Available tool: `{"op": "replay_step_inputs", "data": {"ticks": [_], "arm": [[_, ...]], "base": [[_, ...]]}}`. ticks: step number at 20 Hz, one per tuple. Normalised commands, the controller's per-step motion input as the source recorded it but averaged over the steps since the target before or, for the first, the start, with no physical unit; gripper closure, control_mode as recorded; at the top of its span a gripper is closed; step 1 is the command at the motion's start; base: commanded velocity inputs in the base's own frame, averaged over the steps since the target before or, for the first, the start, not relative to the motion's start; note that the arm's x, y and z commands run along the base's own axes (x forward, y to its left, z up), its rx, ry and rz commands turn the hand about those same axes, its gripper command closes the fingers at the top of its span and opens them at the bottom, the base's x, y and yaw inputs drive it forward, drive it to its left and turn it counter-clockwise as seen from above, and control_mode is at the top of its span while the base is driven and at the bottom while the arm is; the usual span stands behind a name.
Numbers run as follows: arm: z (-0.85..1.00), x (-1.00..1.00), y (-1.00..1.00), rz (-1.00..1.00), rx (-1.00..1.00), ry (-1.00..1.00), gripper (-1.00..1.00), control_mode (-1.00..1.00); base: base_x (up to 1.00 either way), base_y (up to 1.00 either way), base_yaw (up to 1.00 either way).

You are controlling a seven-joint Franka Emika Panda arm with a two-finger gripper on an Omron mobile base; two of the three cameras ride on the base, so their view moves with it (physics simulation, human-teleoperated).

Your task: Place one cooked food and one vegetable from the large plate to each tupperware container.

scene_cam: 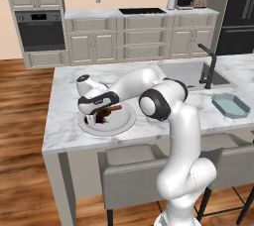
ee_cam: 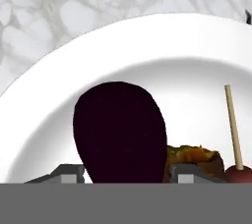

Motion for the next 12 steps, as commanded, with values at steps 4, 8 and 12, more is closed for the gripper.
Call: {"op": "replay_step_inputs", "data": {"ticks": [4,8,12], "arm": [[-0.26,-0.15,0.0,0.0,0.02,0.0,1.0,-1.0],[-0.12,-0.05,0.0,0.0,0.0,0.0,1.0,-1.0],[-0.03,-0.18,0.0,0.0,0.0,0.0,1.0,-1.0]], "base": [[0.0,0.0,0.0],[0.0,0.0,0.0],[0.0,0.0,0.0]]}}
